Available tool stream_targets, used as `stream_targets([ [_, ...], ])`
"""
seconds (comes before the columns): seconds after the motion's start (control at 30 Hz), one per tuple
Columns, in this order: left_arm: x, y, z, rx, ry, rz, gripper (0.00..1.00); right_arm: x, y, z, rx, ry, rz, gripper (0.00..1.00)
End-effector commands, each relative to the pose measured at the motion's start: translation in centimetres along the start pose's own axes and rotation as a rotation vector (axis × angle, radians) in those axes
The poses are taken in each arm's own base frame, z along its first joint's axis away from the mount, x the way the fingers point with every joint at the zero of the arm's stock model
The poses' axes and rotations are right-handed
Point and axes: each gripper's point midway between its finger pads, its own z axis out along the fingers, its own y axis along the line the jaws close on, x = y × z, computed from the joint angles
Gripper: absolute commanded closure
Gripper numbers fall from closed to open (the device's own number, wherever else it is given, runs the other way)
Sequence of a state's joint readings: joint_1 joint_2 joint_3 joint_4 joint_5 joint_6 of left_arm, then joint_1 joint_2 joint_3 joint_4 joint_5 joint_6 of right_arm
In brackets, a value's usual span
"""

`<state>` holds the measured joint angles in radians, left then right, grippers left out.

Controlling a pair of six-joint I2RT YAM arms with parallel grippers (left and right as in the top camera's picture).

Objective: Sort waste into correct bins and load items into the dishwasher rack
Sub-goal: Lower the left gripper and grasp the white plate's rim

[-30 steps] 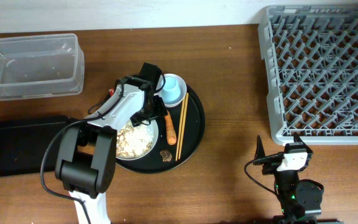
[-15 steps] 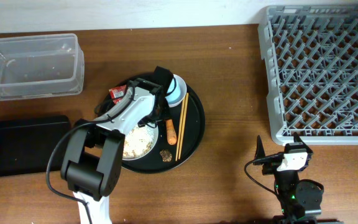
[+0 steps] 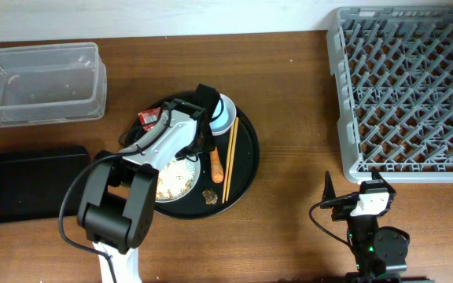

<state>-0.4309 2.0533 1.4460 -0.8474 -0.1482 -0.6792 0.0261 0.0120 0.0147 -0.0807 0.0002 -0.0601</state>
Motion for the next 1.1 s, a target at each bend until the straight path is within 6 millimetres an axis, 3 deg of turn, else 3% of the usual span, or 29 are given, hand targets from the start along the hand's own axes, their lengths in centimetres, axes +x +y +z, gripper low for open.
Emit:
stream_targets([
  [0.0, 0.6, -0.1, 1.4, -0.038, 0.021, 0.004, 0.44, 0.3, 0.0, 0.0, 0.002, 0.002, -0.003, 0.02],
  [0.13, 1.6, 0.2, 2.7, -0.069, 0.058, 0.017, 0.49, 0.3, 0.0, 0.0, 0.002, 0.002, -0.003, 0.02],
  [0.57, 1.4, 1.2, 2.6, -0.123, 0.041, 0.022, 0.50, 0.3, 0.0, 0.0, 0.002, 0.002, -0.003, 0.02],
  [1.07, 1.2, 2.0, 2.3, -0.174, 0.022, 0.033, 0.63, 0.3, 0.0, 0.0, 0.002, 0.002, -0.003, 0.02],
])
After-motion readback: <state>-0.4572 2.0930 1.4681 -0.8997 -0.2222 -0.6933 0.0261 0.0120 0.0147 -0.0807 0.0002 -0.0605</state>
